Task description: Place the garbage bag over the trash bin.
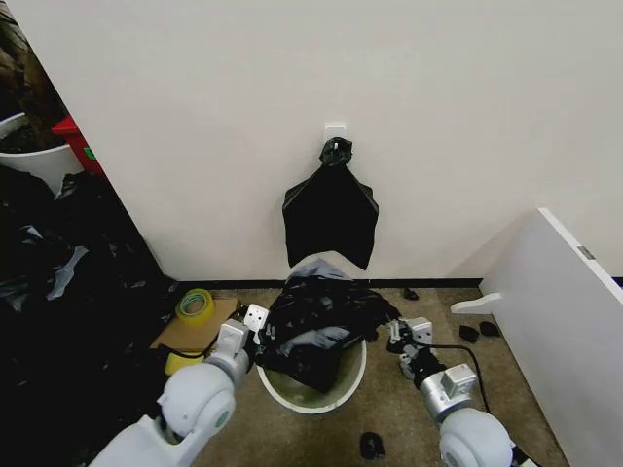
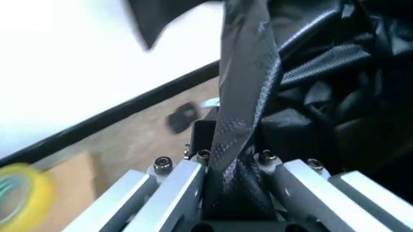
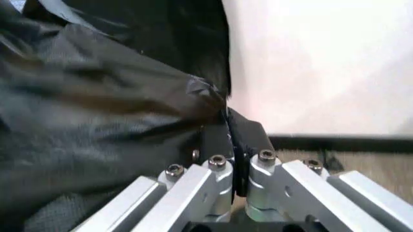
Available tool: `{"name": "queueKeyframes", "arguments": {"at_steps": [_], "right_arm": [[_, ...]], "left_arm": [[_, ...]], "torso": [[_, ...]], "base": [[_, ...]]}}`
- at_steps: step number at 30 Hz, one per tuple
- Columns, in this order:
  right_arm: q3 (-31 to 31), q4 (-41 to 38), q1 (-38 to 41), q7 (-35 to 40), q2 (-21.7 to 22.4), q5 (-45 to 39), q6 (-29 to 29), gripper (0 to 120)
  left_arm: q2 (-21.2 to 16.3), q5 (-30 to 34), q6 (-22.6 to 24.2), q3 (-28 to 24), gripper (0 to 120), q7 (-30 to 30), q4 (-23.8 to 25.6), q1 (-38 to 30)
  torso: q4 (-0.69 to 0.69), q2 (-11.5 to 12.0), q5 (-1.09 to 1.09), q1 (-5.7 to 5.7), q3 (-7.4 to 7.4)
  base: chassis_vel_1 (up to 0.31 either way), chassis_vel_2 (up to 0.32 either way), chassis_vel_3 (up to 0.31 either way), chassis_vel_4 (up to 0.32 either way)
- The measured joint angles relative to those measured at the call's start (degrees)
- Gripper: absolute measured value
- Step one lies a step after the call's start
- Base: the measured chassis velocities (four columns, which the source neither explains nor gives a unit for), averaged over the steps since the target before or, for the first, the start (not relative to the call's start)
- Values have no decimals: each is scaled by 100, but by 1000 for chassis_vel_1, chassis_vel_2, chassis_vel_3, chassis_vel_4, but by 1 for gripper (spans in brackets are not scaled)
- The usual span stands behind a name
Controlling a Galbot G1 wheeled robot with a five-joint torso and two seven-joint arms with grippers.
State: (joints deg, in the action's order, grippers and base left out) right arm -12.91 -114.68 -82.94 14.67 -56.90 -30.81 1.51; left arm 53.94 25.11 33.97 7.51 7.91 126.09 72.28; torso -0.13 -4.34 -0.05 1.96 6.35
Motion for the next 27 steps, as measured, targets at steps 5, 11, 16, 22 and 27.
{"name": "queueKeyframes", "arguments": {"at_steps": [5,11,16,22,27], "right_arm": [[-25,-41,-325,17,8,-193,-175,0],[95,-162,-752,-433,-14,52,178,0],[120,66,-1060,-1476,-40,648,975,0],[18,730,-944,-1827,-240,1831,1781,3],[-233,1017,-804,-2520,-201,1664,2723,21]], "left_arm": [[-16,555,-496,98,1,293,318,71],[130,807,-686,269,1,669,371,79],[257,976,-768,421,1,895,372,104],[347,1091,-786,640,1,993,415,140],[369,1043,-912,681,1,1050,184,80]], "torso": [[-1,0,1,0,0],[-2,0,1,0,0],[-2,0,1,0,-1],[0,0,3,0,0],[-2,0,1,0,0]], "base": [[0,0,0,0],[0,0,0,0],[0,0,0,0],[0,0,0,0],[0,0,0,0]]}}
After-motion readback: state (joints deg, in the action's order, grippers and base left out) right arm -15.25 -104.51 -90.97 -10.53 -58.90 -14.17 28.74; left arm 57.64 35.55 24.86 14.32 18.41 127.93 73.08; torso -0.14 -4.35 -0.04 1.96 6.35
